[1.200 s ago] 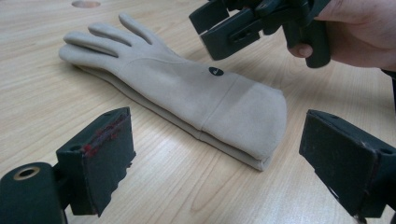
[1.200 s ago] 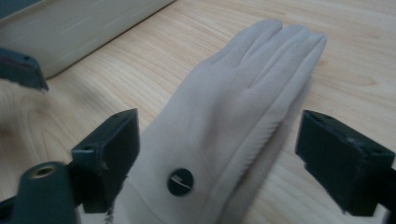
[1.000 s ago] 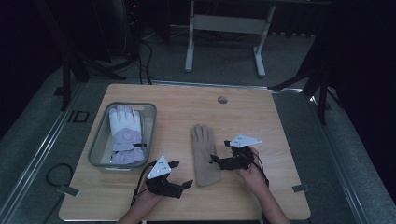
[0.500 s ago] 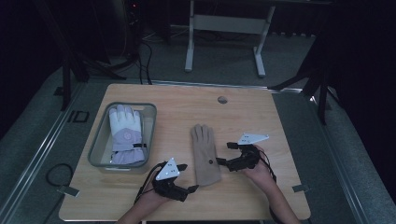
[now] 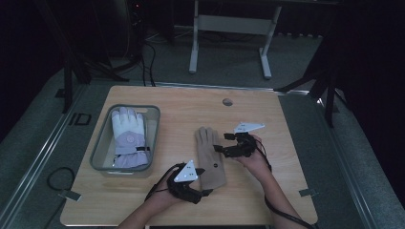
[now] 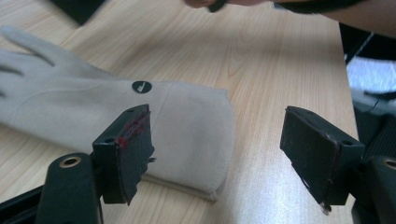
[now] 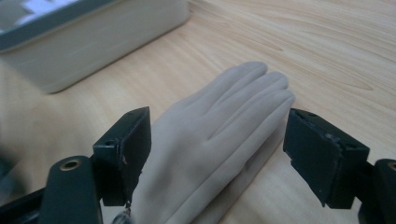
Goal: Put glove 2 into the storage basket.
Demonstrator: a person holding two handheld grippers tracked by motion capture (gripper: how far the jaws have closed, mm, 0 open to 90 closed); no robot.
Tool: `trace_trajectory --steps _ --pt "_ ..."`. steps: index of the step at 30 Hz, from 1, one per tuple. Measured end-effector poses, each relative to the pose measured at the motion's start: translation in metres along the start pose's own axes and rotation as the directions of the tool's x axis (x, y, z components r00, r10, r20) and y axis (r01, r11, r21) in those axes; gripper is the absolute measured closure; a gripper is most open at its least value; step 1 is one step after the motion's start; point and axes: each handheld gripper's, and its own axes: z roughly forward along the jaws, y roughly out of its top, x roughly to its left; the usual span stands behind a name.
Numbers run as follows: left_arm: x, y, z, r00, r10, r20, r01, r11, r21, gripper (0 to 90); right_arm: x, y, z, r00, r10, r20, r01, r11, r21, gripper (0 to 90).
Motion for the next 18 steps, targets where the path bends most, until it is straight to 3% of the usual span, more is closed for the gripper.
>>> trace_trajectory --steps 1,2,5,14,17,18 --pt "0.000 0.000 0.000 1.0000 0.000 0.000 0.000 1.0000 0.000 30.6 0.000 0.000 0.000 1.0000 0.000 0.000 0.000 1.000 0.000 23.2" --pt "0.001 0.001 0.004 0.9999 0.012 0.005 -0.012 0.9989 0.045 30.6 -0.001 0.001 0.005 1.0000 0.002 0.004 -0.002 1.000 0.008 23.4" --pt "0.004 -0.001 0.009 0.9999 0.009 0.010 -0.009 0.9969 0.078 33.6 -0.006 -0.001 0.022 0.9999 0.009 0.009 -0.009 0.999 0.045 24.5" --pt "0.005 -0.003 0.019 0.9997 0.026 0.000 -0.026 0.9905 0.135 34.6 -0.014 -0.013 0.045 0.9967 0.078 0.019 -0.080 0.988 0.133 24.7" --pt "0.004 -0.004 0.023 0.9995 0.032 -0.003 -0.031 0.9880 0.151 36.3 -0.014 -0.014 0.050 0.9968 0.080 0.003 -0.079 0.981 0.176 31.2" --pt "0.005 -0.005 0.023 0.9995 0.030 0.003 -0.031 0.9885 0.148 36.6 -0.015 -0.014 0.049 0.9962 0.087 -0.006 -0.085 0.981 0.177 37.9"
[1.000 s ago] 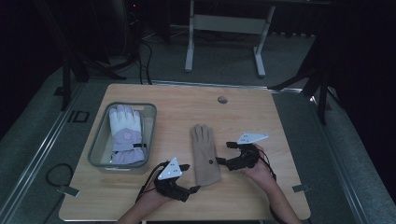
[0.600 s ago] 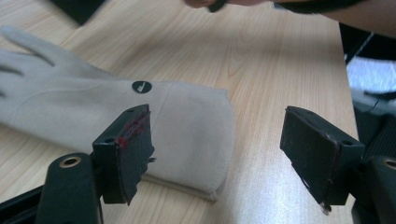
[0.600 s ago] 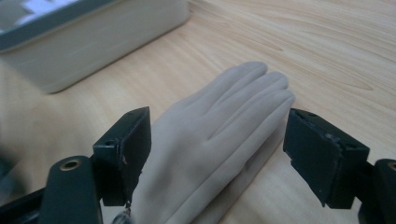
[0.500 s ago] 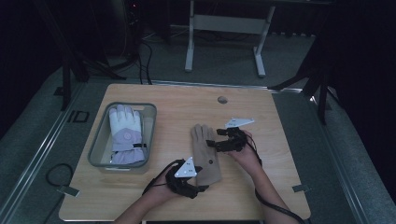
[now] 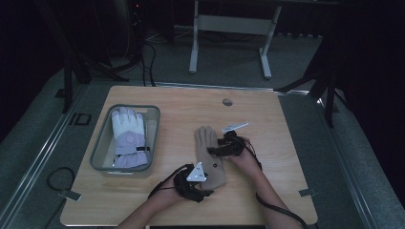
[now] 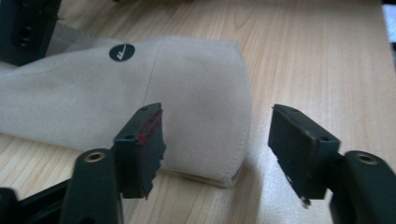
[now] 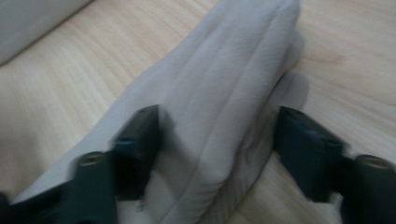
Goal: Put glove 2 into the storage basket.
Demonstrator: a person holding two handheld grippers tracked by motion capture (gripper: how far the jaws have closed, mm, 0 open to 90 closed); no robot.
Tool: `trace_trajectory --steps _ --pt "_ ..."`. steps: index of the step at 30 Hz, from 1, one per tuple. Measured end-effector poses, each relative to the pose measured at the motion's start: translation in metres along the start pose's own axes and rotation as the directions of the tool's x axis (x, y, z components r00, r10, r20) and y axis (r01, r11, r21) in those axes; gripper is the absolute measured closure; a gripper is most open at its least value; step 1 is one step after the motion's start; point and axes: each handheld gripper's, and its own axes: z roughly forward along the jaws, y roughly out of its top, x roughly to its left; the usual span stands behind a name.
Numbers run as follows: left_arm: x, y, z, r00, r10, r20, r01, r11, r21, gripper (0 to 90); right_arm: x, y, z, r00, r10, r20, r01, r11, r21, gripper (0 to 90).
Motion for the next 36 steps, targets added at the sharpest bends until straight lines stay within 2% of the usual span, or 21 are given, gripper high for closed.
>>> trace_trajectory --steps 1,3,6,7,9,12,14,16,19,20,22,24,26,30,36 --pt "0.000 0.000 0.000 1.0000 -0.001 0.000 0.001 1.0000 0.000 37.3 -0.001 -0.001 -0.001 0.9994 0.000 -0.034 0.000 1.000 0.003 45.3" --pt "0.000 0.000 0.002 1.0000 0.003 0.000 -0.003 1.0000 0.007 38.0 0.001 -0.002 -0.002 0.9988 -0.009 -0.048 0.009 1.000 0.009 58.6" --pt "-0.001 0.000 0.005 0.9998 0.017 -0.004 -0.017 0.9994 0.031 39.3 0.013 -0.003 -0.004 0.9951 -0.099 0.002 0.099 0.995 0.004 66.2" --pt "-0.001 0.000 0.005 0.9998 0.017 -0.004 -0.017 0.9994 0.031 40.1 0.013 -0.003 -0.004 0.9951 -0.099 0.002 0.099 0.995 0.004 66.2" --pt "-0.002 0.001 0.007 0.9994 0.033 -0.014 -0.032 0.9986 0.043 40.2 0.021 -0.004 -0.005 0.9862 -0.156 0.055 0.156 0.988 0.002 68.6" --pt "-0.004 0.002 0.008 0.9981 0.054 -0.031 -0.052 0.9970 0.058 41.5 0.023 -0.005 -0.005 0.9863 -0.152 0.063 0.153 0.988 -0.006 68.9" --pt "-0.006 0.001 0.008 0.9944 0.088 -0.058 -0.084 0.9940 0.071 46.0 0.024 -0.006 -0.005 0.9845 -0.159 0.074 0.160 0.987 -0.012 69.2" --pt "-0.007 0.002 0.009 0.9930 0.099 -0.064 -0.094 0.9924 0.080 46.6 0.026 -0.006 -0.005 0.9815 -0.170 0.088 0.172 0.985 -0.017 69.8" --pt "-0.008 0.005 0.008 0.9892 0.117 -0.088 -0.108 0.9890 0.101 52.8 0.027 -0.006 -0.005 0.9818 -0.166 0.091 0.168 0.986 -0.012 70.0" --pt "-0.008 0.005 0.008 0.9880 0.119 -0.098 -0.109 0.9884 0.106 57.7 0.027 -0.005 -0.005 0.9819 -0.166 0.092 0.167 0.986 -0.008 70.0" --pt "-0.006 0.006 0.007 0.9855 0.110 -0.130 -0.094 0.9883 0.120 70.8 0.027 -0.004 -0.005 0.9822 -0.165 0.090 0.166 0.986 -0.005 70.2" --pt "-0.002 0.007 0.006 0.9912 0.065 -0.116 -0.052 0.9923 0.113 78.0 0.027 -0.003 -0.006 0.9840 -0.155 0.087 0.157 0.988 -0.007 70.6" --pt "0.003 0.008 0.005 0.9956 0.030 -0.089 -0.021 0.9937 0.110 80.0 0.028 -0.003 -0.006 0.9853 -0.149 0.083 0.151 0.988 -0.020 70.8" --pt "0.004 0.009 0.001 0.9960 0.035 -0.082 -0.024 0.9914 0.129 81.2 0.032 0.000 -0.009 0.9794 -0.170 0.110 0.174 0.984 -0.036 70.7" --pt "0.005 0.011 -0.011 0.9962 0.045 -0.074 -0.034 0.9891 0.143 81.6 0.040 0.013 -0.017 0.9829 -0.175 0.059 0.179 0.982 -0.067 70.8"
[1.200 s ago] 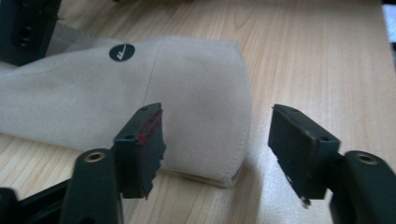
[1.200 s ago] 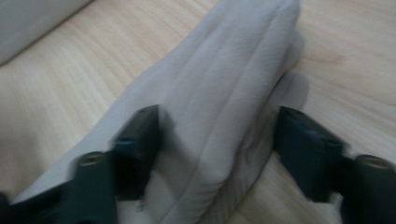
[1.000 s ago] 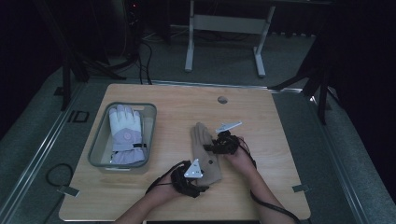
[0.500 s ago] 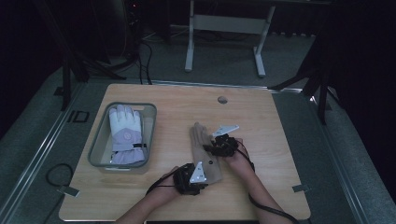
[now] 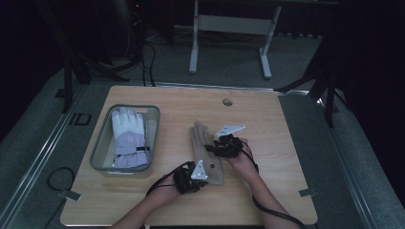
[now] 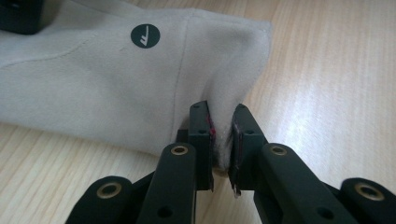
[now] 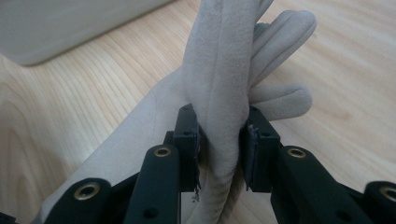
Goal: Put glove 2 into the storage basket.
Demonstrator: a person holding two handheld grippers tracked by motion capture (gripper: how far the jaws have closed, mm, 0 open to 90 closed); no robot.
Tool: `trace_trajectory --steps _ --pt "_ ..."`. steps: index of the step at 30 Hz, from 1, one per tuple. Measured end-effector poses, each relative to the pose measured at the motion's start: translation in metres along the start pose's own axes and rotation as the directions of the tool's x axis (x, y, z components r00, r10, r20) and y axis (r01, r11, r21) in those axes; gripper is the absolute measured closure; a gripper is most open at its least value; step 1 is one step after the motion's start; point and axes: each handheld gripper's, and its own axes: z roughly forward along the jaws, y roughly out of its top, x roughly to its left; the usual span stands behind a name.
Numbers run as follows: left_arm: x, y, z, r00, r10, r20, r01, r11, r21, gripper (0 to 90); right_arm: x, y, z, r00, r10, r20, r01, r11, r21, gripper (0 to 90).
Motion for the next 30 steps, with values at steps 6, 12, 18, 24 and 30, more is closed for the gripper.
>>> trace_trajectory --steps 6,12,18,24,30 --pt "0.006 0.001 -0.025 0.9999 0.013 -0.008 -0.013 0.9999 -0.002 81.7 0.006 0.015 -0.004 0.9999 -0.004 -0.010 0.003 1.000 -0.020 70.7" --pt "0.014 0.000 -0.048 0.9998 0.020 -0.005 -0.019 0.9998 0.008 81.7 0.013 0.030 -0.005 0.9997 -0.005 -0.024 0.003 0.998 -0.056 70.7" --pt "0.018 -0.004 -0.061 0.9997 0.020 -0.012 -0.020 0.9997 0.016 81.7 0.020 0.048 -0.004 0.9978 -0.002 -0.067 -0.003 0.997 -0.080 70.7" --pt "0.022 -0.007 -0.077 0.9988 0.028 -0.041 -0.027 0.9993 0.024 81.7 0.031 0.063 -0.001 0.9981 -0.043 -0.045 0.039 0.995 -0.091 70.6" --pt "0.027 -0.013 -0.098 0.9975 0.029 -0.064 -0.027 0.9990 0.036 81.7 0.041 0.083 0.004 0.9960 -0.064 -0.062 0.058 0.993 -0.101 70.6"
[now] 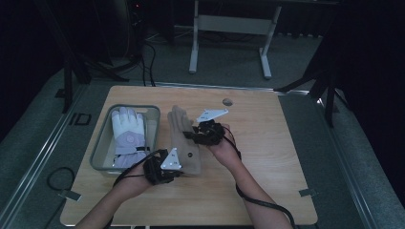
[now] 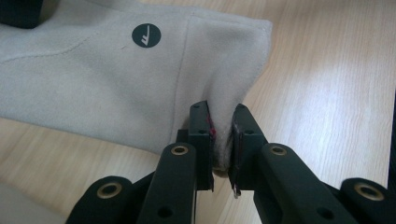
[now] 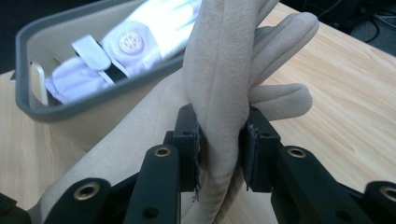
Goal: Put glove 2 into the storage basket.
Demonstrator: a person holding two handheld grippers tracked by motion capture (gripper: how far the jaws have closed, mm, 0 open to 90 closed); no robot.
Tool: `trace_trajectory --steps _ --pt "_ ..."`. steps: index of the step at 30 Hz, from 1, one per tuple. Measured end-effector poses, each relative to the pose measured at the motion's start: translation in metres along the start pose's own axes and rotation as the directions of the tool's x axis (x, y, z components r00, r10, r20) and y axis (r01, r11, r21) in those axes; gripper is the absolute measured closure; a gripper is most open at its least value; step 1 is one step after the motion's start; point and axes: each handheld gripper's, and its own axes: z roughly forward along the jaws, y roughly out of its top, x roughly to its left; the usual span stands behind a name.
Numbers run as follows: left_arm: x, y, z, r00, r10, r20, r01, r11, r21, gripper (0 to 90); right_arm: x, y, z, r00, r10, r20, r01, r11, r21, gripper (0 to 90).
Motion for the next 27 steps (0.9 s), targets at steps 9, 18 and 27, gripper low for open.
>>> trace_trajectory --steps 9,18,27 --pt "0.011 -0.019 -0.026 0.9986 -0.029 -0.045 0.030 0.9993 0.020 81.7 0.015 0.029 0.029 0.9991 -0.024 -0.035 0.024 1.000 0.001 70.6" --pt "0.023 -0.041 -0.056 0.9925 -0.068 -0.101 0.071 0.9969 0.034 81.7 0.031 0.061 0.060 0.9957 -0.049 -0.079 0.048 0.999 -0.011 70.6" --pt "0.032 -0.067 -0.074 0.9843 -0.121 -0.128 0.128 0.9906 0.048 81.7 0.049 0.082 0.094 0.9906 -0.073 -0.115 0.073 0.997 -0.003 70.5"
